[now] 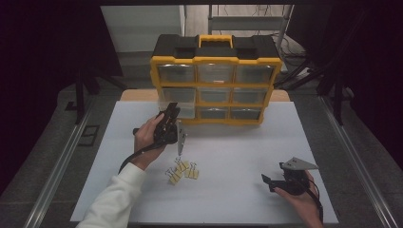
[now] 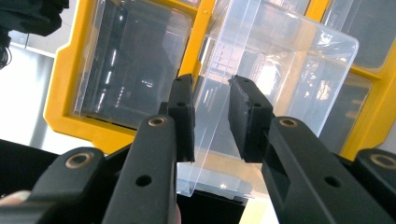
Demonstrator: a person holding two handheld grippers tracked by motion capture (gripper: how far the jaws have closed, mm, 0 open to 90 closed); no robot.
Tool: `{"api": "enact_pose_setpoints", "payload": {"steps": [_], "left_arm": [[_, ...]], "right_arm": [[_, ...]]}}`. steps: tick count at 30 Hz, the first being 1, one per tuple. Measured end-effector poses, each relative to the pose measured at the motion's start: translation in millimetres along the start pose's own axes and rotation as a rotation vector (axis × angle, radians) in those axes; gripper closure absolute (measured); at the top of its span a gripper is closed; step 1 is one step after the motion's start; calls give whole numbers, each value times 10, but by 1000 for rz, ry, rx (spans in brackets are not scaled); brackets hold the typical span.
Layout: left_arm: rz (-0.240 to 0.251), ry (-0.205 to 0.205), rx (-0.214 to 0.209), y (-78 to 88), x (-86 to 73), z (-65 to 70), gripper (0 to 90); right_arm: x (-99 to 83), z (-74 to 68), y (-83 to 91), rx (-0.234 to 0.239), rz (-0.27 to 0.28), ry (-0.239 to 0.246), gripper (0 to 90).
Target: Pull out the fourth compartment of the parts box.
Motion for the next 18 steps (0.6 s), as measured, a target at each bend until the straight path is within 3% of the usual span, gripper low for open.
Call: {"api": "enact_pose_setpoints", "payload": {"steps": [18], "left_arm": [[4,-8,-6,48,0,26,713]], "right_arm": [[-2,-1,-2,0,-2,4,150]]}}
Point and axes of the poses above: each handheld gripper's, and its own axes: y roughly backward along the jaws, x roughly out of its top, z roughly to its right, the point moved 5 cm from there along -y, roughly forward along the jaws
